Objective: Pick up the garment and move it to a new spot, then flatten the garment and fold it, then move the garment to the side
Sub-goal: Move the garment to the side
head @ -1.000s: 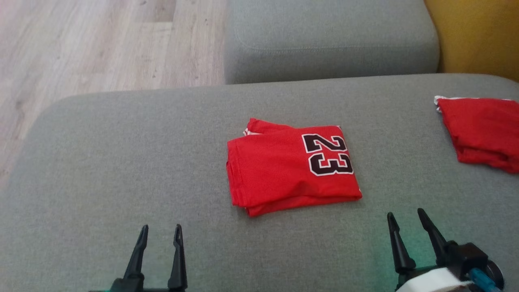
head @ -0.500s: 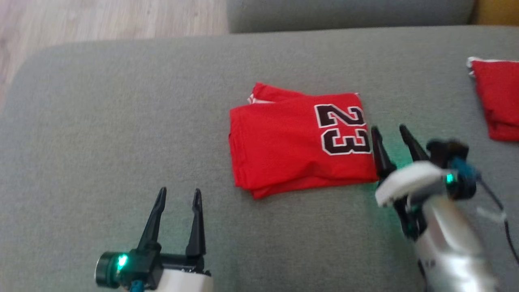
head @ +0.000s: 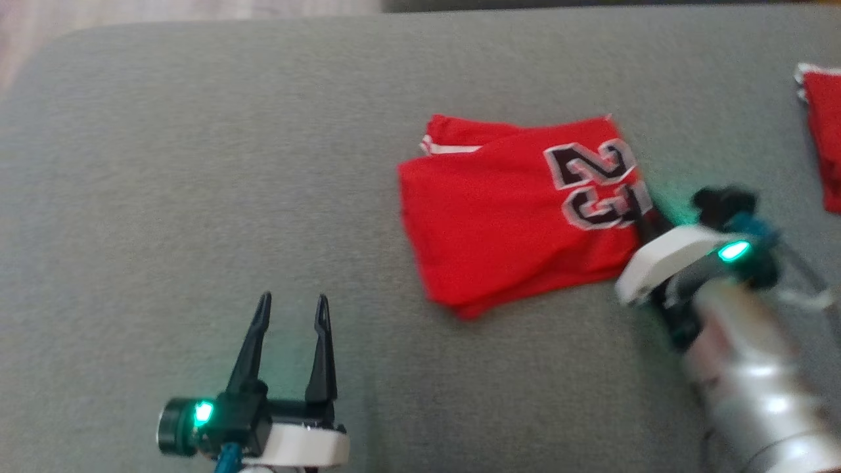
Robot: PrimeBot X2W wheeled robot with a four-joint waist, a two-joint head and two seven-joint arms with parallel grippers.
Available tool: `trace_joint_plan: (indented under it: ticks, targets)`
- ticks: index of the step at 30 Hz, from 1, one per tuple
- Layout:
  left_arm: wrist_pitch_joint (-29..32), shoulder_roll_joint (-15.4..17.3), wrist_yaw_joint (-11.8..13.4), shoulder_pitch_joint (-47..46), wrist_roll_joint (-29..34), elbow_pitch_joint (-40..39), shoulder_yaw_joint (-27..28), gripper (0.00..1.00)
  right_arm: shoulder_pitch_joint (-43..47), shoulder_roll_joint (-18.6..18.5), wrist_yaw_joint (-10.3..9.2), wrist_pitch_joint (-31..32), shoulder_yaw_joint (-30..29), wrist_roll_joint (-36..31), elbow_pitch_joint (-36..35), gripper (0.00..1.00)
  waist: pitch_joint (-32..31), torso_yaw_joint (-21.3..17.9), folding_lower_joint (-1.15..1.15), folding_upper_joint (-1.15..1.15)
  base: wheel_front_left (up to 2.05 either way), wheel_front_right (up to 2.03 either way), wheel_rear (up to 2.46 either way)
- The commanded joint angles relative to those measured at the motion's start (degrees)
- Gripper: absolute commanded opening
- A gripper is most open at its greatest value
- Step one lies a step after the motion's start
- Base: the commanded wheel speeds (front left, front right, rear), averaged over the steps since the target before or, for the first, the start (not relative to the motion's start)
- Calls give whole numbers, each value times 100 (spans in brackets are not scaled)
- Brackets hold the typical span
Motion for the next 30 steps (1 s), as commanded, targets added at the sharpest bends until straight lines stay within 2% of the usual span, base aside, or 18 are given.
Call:
trace_joint_plan:
  ticks: [1,8,16,17,18,21,25,30]
  targets:
    - [-37,-25,38,-267,58,-226,155,100,-349,-268,37,-148,68,-162,-110,0,170,-217,0,0,0,0,0]
    - [-37,-25,-35,-665,178,-268,142,100,-1154,-1148,37,-376,-265,-655,-202,0,730,-768,0,0,0,0,0]
    - [-37,3,-197,-1226,449,-193,303,100,-1752,-2087,37,-459,-1077,-872,-223,0,1268,-1105,0,0,0,0,0]
    - [-37,11,-210,-1269,472,-187,328,100,-1791,-2166,37,-465,-1211,-901,-214,16,1301,-1133,0,0,0,0,0]
    - [-37,19,-220,-1308,495,-180,353,100,-1817,-2226,37,-470,-1336,-946,-198,100,1320,-1156,0,0,0,0,0]
    - [-37,19,-203,-1393,503,-216,476,100,-1798,-2203,37,-499,-1623,-1112,-291,100,1279,-1206,0,0,0,0,0]
    - [-37,3,-242,-1363,289,-288,611,100,-1513,-1909,37,-523,-1657,-1298,-568,100,1091,-1216,0,0,0,0,0]
    - [-37,-19,-338,-1119,-134,-225,700,100,-497,-1087,37,-530,-1245,-1203,-1175,100,493,-1067,0,0,0,0,0]
